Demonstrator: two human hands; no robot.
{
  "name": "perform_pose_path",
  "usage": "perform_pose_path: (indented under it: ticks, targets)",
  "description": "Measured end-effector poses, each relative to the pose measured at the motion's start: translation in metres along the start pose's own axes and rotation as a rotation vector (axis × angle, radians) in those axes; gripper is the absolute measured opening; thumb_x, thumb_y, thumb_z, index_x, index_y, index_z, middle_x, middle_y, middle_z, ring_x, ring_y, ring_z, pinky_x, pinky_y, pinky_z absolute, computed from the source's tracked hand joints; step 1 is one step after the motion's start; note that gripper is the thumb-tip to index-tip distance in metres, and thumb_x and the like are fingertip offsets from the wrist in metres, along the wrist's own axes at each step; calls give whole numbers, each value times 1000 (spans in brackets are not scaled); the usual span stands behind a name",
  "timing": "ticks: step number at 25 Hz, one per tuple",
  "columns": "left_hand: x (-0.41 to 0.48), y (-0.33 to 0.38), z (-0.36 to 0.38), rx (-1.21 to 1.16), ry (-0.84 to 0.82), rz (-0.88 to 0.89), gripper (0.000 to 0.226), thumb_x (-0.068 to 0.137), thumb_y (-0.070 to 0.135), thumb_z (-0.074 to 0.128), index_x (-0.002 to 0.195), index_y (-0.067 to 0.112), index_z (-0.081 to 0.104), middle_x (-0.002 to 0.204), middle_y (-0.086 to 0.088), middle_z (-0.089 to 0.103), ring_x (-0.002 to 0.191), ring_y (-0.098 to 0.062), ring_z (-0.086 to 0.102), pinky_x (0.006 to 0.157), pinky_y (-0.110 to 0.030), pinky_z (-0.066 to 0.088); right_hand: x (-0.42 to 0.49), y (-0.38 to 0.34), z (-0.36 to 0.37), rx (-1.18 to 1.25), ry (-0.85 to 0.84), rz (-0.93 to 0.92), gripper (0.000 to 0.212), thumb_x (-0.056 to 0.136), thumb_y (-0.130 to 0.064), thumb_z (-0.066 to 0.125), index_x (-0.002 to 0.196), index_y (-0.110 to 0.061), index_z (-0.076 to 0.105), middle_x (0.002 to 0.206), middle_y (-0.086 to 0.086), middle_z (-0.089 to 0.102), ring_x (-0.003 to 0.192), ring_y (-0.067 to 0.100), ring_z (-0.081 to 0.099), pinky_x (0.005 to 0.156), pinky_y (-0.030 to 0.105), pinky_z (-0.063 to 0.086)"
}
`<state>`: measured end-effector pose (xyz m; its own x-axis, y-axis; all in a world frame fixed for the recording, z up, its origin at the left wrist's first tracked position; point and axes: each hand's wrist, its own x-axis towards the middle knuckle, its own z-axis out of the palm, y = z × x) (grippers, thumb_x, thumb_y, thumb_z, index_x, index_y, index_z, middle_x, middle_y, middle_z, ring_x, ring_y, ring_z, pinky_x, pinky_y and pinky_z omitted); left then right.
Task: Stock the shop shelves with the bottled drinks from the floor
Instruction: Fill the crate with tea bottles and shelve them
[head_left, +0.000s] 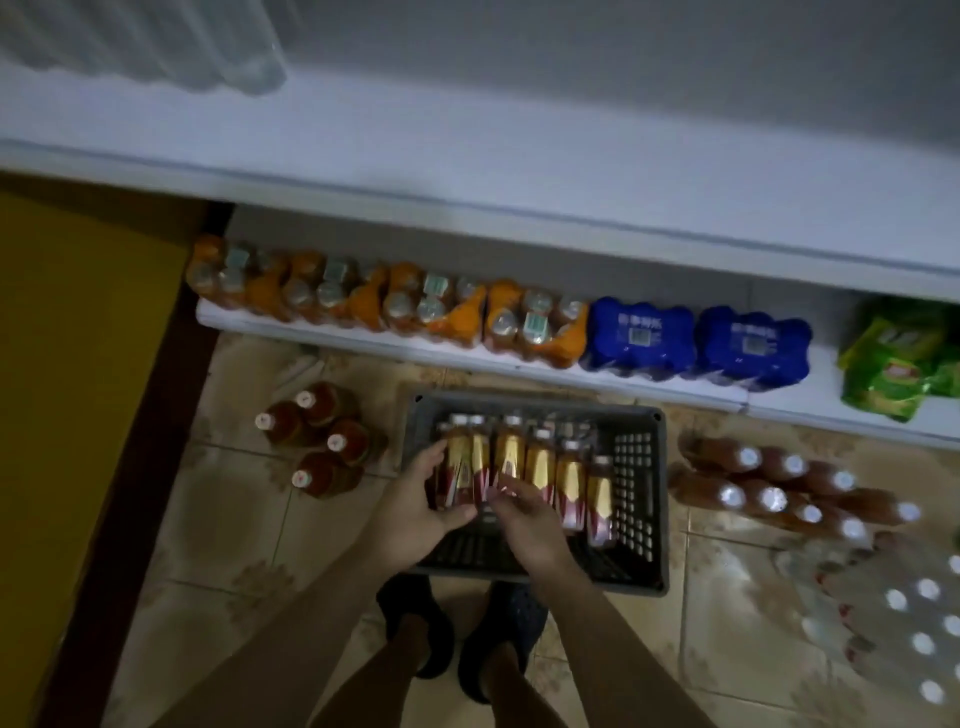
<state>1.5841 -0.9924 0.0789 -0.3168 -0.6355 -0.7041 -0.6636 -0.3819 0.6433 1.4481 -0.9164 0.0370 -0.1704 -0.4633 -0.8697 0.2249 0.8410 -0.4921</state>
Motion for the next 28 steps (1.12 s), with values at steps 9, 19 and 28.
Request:
perform_pose_path:
  ticks: [9, 19, 28]
  targets:
    - [128, -135, 15, -35, 46, -40, 80, 80, 16, 78, 147, 25, 35, 127, 17, 43, 121, 0, 38, 101, -23, 33, 215, 100, 82, -267, 57, 135, 54, 86, -41, 68, 133, -18, 54, 121, 2, 67, 109, 23, 63, 94, 40, 53]
    - [168, -182, 27, -66, 60, -21, 74, 83, 17, 76, 145, 28, 37, 127, 11, 52, 118, -3, 48, 84, -12, 41, 287, 139, 102, -517, 125, 106, 56, 87, -40, 68, 131, -12, 48, 111, 2, 64, 99, 20, 63, 76, 28, 49]
    - [69, -95, 13, -98, 70, -164, 74, 81, 21, 78, 144, 21, 39, 128, 6, 48, 110, -4, 42, 90, -22, 35, 92, 86, 60, 189, -159, 112, 41, 81, -15, 78, 118, -20, 61, 105, 2, 73, 88, 16, 73, 67, 29, 59]
